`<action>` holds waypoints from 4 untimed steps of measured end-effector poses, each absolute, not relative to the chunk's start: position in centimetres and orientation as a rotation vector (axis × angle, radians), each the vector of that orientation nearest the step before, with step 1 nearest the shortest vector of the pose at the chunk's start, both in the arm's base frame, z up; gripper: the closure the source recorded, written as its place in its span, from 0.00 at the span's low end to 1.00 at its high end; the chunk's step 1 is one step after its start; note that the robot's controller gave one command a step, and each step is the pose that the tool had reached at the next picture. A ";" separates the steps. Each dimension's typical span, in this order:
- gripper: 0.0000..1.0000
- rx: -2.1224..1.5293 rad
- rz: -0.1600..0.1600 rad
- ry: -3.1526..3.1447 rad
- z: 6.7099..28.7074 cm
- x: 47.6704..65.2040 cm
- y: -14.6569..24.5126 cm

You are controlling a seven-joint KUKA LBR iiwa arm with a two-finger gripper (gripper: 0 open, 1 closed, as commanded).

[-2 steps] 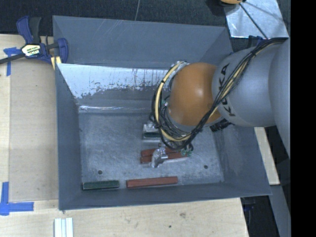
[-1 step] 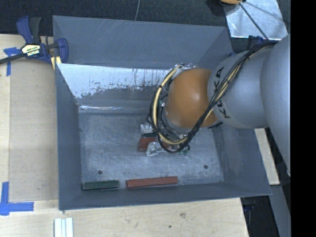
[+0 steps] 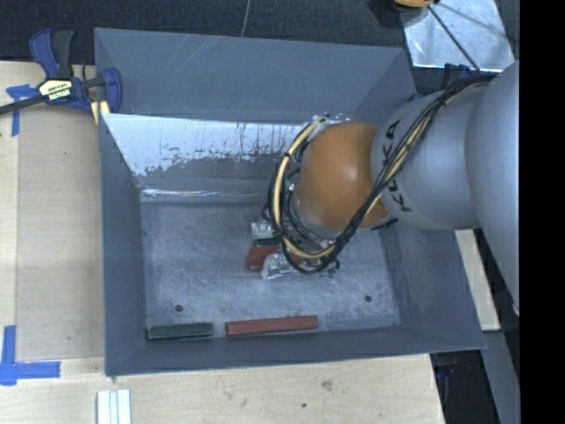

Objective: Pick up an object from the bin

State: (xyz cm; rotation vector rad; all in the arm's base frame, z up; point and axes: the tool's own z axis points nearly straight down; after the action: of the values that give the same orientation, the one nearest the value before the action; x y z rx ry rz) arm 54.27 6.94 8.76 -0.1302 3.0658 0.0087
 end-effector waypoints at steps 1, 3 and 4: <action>1.00 -0.136 0.005 3.104 8.9 53.6 6.9; 1.00 -0.135 0.006 3.104 8.9 53.6 6.9; 1.00 -0.135 0.006 3.104 8.9 53.6 6.9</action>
Offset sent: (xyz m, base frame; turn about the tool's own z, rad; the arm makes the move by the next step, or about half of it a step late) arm 0.0000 0.0000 0.0000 0.0000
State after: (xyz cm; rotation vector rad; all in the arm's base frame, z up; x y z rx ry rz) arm 53.57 6.94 8.88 -0.1349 3.1041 0.0056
